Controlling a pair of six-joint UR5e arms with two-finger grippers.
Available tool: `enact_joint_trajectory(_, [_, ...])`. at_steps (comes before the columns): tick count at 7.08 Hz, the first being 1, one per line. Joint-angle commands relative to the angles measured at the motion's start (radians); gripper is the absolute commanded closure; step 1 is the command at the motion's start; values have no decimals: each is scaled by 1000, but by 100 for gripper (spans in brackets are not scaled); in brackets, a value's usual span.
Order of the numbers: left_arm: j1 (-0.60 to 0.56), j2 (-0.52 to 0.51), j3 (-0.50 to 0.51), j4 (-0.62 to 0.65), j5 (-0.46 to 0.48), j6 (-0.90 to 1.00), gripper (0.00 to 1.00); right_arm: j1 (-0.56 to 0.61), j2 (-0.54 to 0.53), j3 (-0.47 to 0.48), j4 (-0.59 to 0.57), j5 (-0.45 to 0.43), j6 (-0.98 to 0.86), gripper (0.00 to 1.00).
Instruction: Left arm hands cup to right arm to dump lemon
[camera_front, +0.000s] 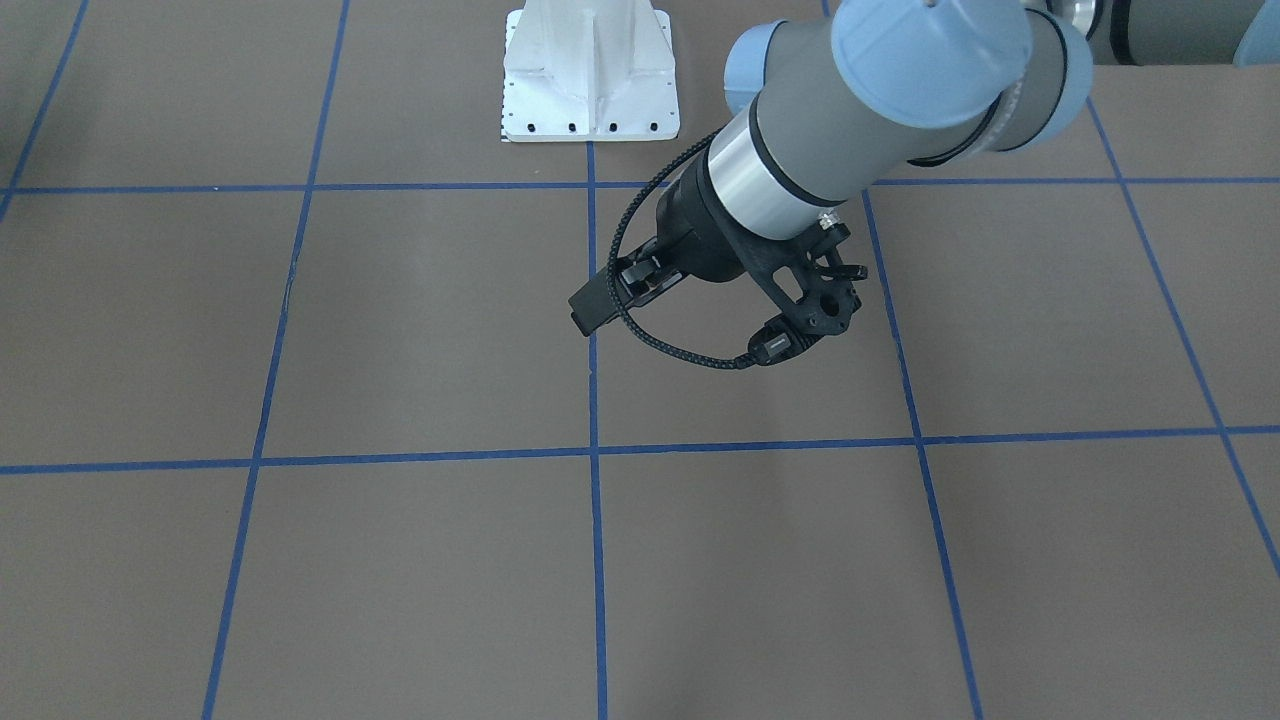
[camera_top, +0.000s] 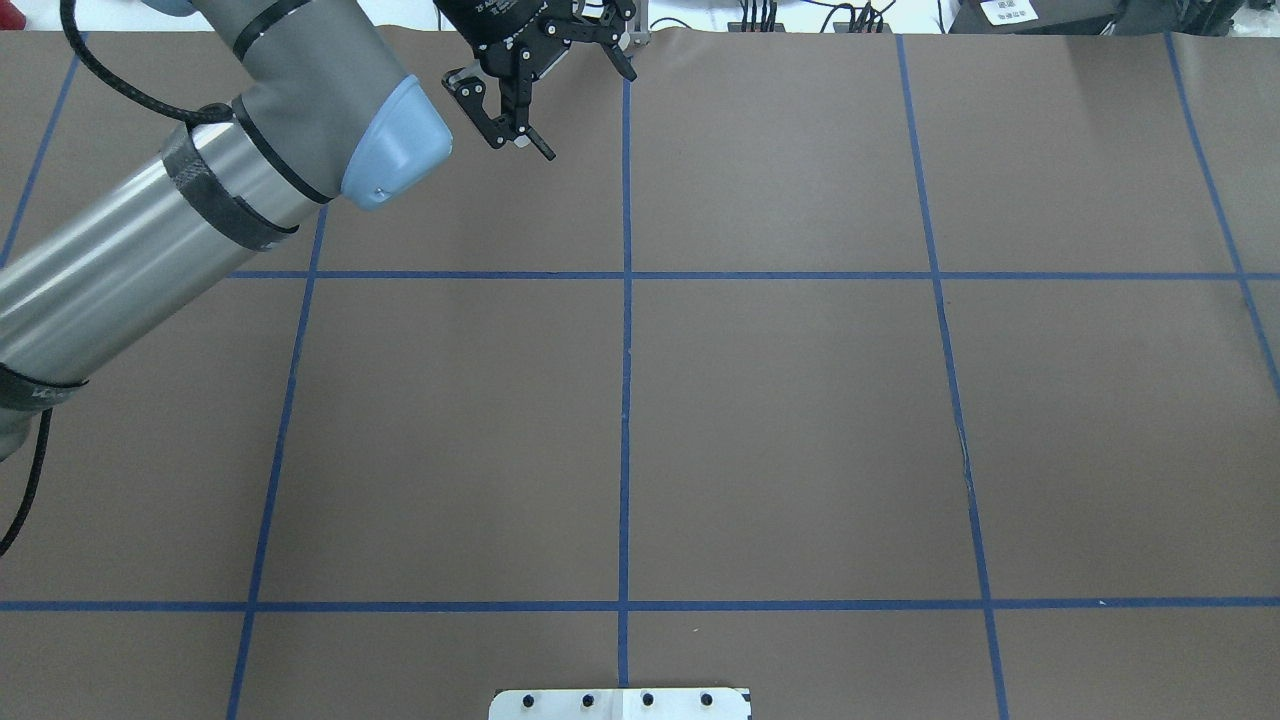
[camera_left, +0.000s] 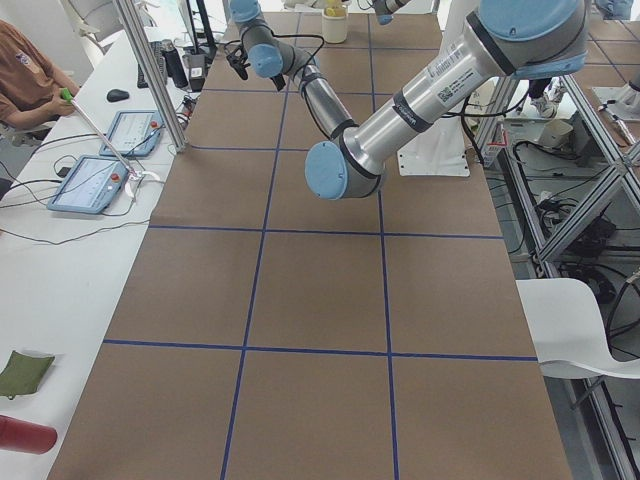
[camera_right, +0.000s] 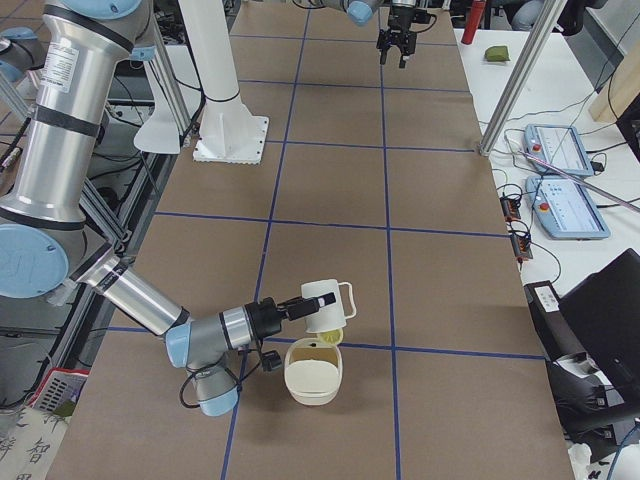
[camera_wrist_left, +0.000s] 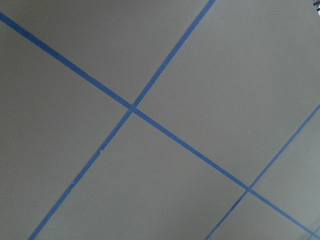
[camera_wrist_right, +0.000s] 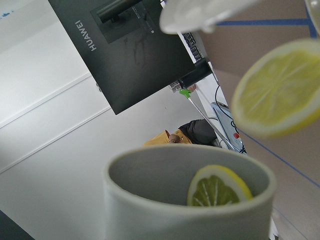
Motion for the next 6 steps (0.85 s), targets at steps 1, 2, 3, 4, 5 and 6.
enact_joint_trajectory(1, [0, -11, 0, 2, 0, -6, 0, 2, -6, -16, 27, -8, 35, 100])
enact_joint_trajectory(2, [0, -13, 0, 2, 0, -6, 0, 2, -6, -16, 27, -8, 33, 100])
enact_joint_trajectory(3, [0, -13, 0, 2, 0, -6, 0, 2, -6, -16, 33, -8, 33, 100])
enact_joint_trajectory(4, [-1, -13, 0, 2, 0, -6, 0, 2, -4, -16, 33, -8, 26, 100])
enact_joint_trajectory(5, [0, -15, 2, 2, 2, -6, 0, 2, -4, -7, 39, -3, 5, 100])
enact_joint_trajectory(6, [0, -15, 2, 2, 0, -5, 0, 2, -4, -4, 53, 11, -70, 100])
